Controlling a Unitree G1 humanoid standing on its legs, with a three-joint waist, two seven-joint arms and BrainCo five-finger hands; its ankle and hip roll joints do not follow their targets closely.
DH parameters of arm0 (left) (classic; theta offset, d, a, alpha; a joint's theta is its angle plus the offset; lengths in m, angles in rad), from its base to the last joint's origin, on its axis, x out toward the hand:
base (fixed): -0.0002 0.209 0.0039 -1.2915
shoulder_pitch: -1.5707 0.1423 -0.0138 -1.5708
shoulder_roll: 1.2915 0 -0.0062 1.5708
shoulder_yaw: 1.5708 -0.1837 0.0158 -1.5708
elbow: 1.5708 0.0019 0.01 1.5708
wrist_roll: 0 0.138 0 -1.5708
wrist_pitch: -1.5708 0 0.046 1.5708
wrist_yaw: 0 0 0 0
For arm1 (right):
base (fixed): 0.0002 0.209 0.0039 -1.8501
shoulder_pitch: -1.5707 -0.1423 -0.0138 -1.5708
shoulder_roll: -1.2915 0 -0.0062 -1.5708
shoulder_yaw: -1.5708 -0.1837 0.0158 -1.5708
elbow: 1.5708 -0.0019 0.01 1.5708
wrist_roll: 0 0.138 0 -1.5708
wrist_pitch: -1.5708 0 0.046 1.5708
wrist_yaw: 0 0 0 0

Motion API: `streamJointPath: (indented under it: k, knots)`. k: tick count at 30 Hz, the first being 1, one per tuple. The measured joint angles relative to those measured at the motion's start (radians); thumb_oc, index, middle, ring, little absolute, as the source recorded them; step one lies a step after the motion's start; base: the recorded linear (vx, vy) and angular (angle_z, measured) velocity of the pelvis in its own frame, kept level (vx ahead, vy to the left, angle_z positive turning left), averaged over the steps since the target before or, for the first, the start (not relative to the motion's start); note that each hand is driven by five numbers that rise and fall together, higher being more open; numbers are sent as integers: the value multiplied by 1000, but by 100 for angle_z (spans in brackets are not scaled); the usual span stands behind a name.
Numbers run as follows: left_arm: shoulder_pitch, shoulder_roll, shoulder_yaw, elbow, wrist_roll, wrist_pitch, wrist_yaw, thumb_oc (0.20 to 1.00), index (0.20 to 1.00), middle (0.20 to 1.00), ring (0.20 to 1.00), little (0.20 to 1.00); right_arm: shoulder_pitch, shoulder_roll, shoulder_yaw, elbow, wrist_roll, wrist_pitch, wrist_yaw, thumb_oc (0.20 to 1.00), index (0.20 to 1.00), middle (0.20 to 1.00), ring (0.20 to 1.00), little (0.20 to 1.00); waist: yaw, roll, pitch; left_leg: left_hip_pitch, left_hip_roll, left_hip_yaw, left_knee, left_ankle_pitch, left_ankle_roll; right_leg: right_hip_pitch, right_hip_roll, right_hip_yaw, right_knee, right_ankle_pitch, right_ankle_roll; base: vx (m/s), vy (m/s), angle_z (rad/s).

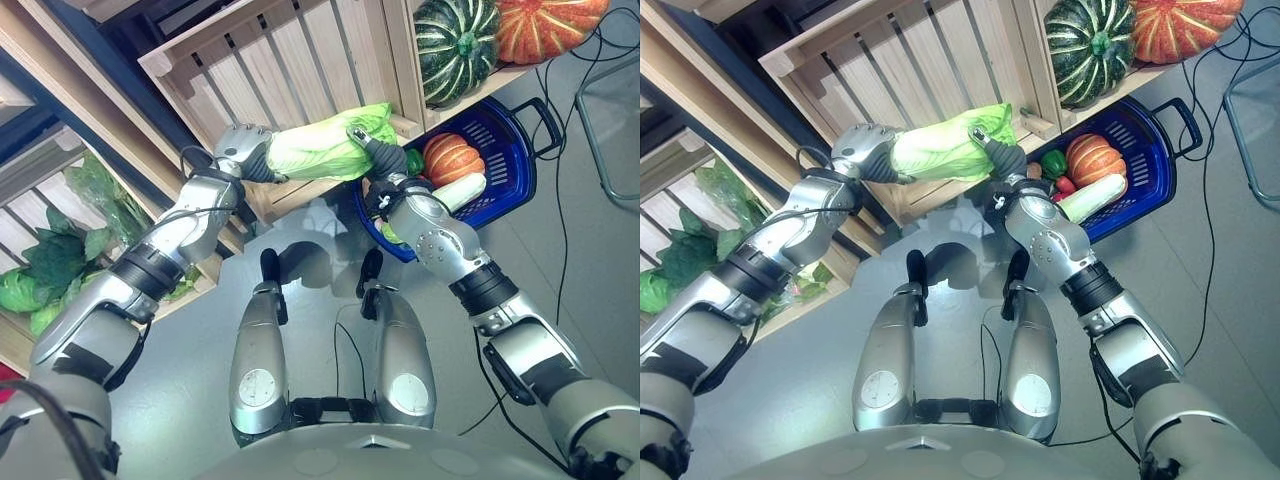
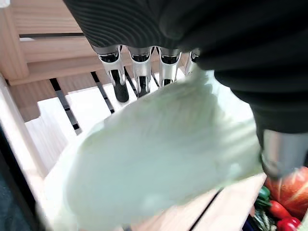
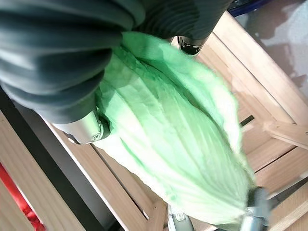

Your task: Pick up fruits and vegetables into the basket

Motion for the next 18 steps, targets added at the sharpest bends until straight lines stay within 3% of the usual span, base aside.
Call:
streamJointPath:
  k: [8,18]
  knots:
    - [2,-30,4,0,-239,39,-18,1000,1000,1000,1000,1000,-7,-11,1,21,2,3,8,200,200,200,200,200,-7,1,0,3,-4,4,-9,2,3,0,-4,1,-5,1,1,0,0,0]
    - [193,-35,103,-43,-522,13,88,1000,1000,1000,1000,1000,41,-20,-73,20,-1,1,78,200,200,200,200,200,-7,20,3,9,-6,8,-30,5,3,2,-4,-2,-18,3,4,0,0,0]
